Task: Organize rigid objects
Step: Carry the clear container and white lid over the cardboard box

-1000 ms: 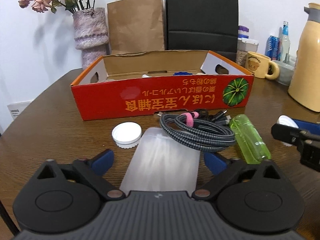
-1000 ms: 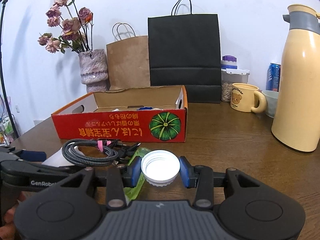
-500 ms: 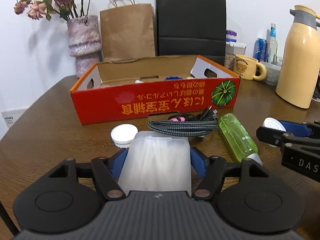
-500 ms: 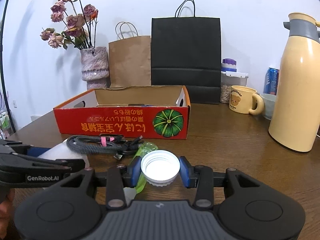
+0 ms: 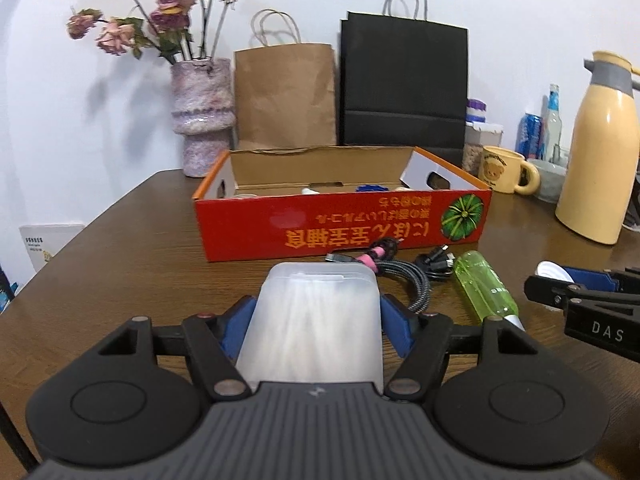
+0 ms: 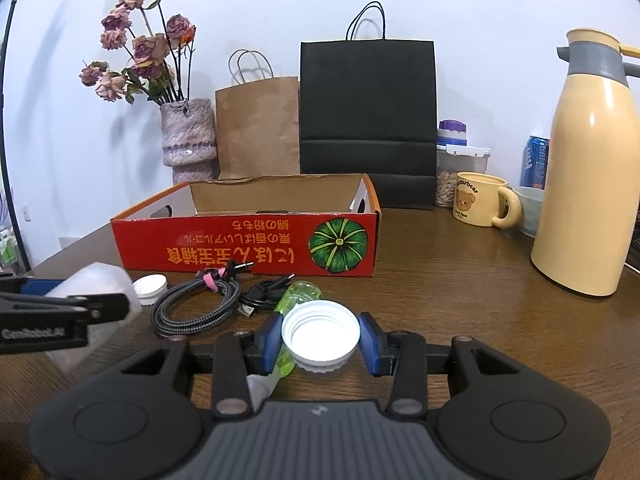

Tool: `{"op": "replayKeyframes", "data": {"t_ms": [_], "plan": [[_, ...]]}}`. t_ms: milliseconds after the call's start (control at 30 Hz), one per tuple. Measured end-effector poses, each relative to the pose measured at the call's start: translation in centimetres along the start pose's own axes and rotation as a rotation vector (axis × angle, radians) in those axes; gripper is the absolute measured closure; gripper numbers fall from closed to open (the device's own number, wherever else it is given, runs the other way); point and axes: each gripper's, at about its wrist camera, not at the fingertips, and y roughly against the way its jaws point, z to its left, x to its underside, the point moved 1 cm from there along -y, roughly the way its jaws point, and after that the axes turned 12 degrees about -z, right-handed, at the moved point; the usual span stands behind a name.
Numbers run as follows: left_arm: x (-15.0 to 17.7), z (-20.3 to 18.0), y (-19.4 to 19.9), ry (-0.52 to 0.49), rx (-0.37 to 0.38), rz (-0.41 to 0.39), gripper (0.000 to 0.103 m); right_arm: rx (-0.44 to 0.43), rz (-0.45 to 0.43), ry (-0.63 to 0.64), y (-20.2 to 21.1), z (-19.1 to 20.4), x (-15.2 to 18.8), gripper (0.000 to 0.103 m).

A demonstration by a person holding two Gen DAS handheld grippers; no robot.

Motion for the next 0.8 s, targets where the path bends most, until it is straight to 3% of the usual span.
{"op": "replayKeyframes", "data": {"t_ms": [333,800], "plan": [[-1.5,1.0,1.2,0.018,-0.007,-0.025,0.034,-0.021,-0.003,0.012,0.6,0.9,-1.1,0.064],[-6.2,1.4,0.7,0.039,-0.017,-0.094,0.034,-0.086,-0.081,0.037,-0.2,3.6,-6.1,0.064]]}}
